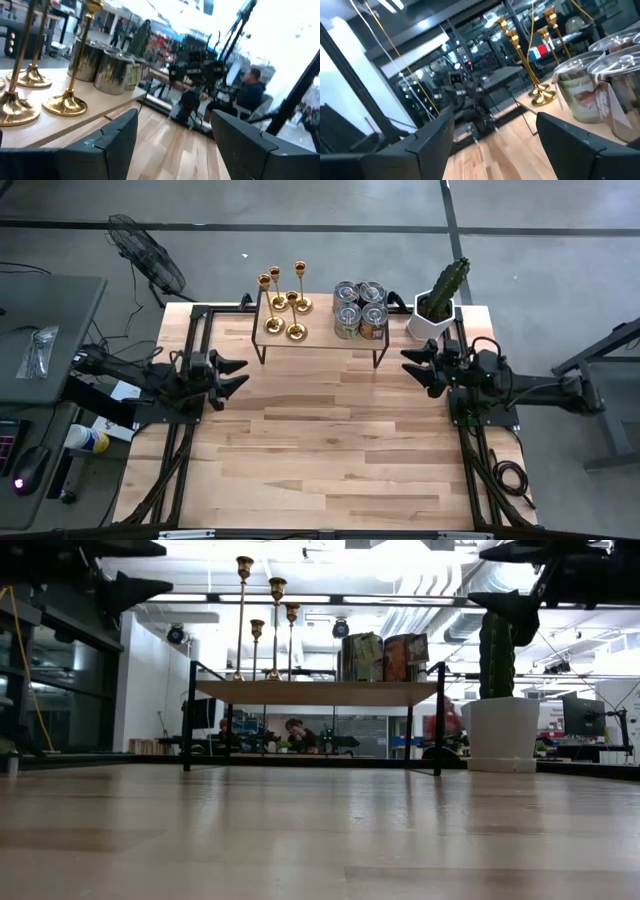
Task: Pick & Place candle stick holders
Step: Return to Home Position
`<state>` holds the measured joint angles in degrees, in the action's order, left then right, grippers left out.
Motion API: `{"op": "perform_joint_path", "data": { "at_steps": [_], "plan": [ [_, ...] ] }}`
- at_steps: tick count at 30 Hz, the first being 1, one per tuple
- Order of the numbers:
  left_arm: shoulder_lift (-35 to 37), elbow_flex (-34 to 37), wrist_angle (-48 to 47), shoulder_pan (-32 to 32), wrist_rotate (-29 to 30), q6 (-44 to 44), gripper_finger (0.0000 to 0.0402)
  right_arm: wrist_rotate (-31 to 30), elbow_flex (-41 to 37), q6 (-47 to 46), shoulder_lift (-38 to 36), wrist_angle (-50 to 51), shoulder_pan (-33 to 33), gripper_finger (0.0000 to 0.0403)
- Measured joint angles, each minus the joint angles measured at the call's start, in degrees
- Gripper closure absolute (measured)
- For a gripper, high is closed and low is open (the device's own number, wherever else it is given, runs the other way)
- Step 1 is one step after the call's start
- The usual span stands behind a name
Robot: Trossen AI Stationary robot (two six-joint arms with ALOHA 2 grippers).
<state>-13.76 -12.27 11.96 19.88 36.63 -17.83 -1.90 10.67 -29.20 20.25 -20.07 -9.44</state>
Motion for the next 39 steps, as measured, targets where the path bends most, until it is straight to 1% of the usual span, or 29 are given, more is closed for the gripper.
{"op": "perform_joint_path", "data": {
  "at_steps": [5, 7, 9, 11, 15, 18, 20, 25, 28, 31, 33, 35, 38, 39],
  "plan": [
    [0.0, 7.2, 13.4, 0.0, 1.6, 1.4, 0.0156, -5.2, -2.1, -0.2, 0.3, -3.4, 2.6, 0.0127],
    [0.0, 10.2, 17.1, 0.0, 2.3, 1.0, 0.0156, -7.2, -3.3, -0.3, 0.3, -6.3, 3.7, 0.0127],
    [-0.1, 11.3, 20.2, 0.0, 2.8, 1.1, 0.0156, -8.4, -4.9, -0.6, 0.2, -9.9, 4.8, 0.0128],
    [0.2, 11.2, 19.3, 0.0, 3.9, 1.0, 0.0156, -8.9, -6.5, -0.6, 0.2, -12.2, 5.6, 0.0127],
    [0.7, 11.3, 18.3, 0.0, 5.5, 2.1, 0.0156, -9.1, -8.8, -0.9, -1.2, -12.8, 5.8, 0.0127],
    [3.2, 11.3, 18.3, 0.0, 5.7, 4.3, 0.0156, -8.5, -9.9, -1.2, -4.1, -12.6, 5.3, 0.0127],
    [5.6, 11.3, 16.5, 0.0, 5.2, 5.7, 0.0156, -8.7, -10.1, -1.2, -6.3, -11.5, 5.1, 0.0127],
    [14.0, 11.4, 8.0, 0.0, 5.5, 6.0, 0.0156, -8.8, -10.2, -1.2, -12.2, -3.9, 4.8, 0.0127],
    [13.3, 11.4, 7.3, 0.0, 7.0, 6.0, 0.0156, -9.8, -10.2, -1.2, -16.2, 1.5, 4.8, 0.0127],
    [13.5, 11.4, 5.6, 0.0, 6.6, 4.3, 0.0156, -10.2, -10.2, -0.7, -20.2, 5.7, 4.8, 0.0127],
    [13.3, 11.4, 3.5, 0.0, 6.3, 3.3, 0.0156, -10.0, -10.2, -0.7, -20.2, 9.0, 4.8, 0.0127],
    [13.4, 11.4, 2.4, 0.0, 4.4, 2.9, 0.0156, -9.6, -10.2, -1.4, -20.2, 10.1, 4.8, 0.0127],
    [13.4, 11.4, -4.7, 0.0, 4.5, -1.5, 0.0156, -7.9, -10.2, -2.2, -20.2, 14.8, 4.8, 0.0127],
    [13.3, 11.4, -6.9, 0.0, 4.7, -3.3, 0.0156, -7.2, -10.2, -2.1, -20.2, 15.0, 4.8, 0.0127]
  ]
}}
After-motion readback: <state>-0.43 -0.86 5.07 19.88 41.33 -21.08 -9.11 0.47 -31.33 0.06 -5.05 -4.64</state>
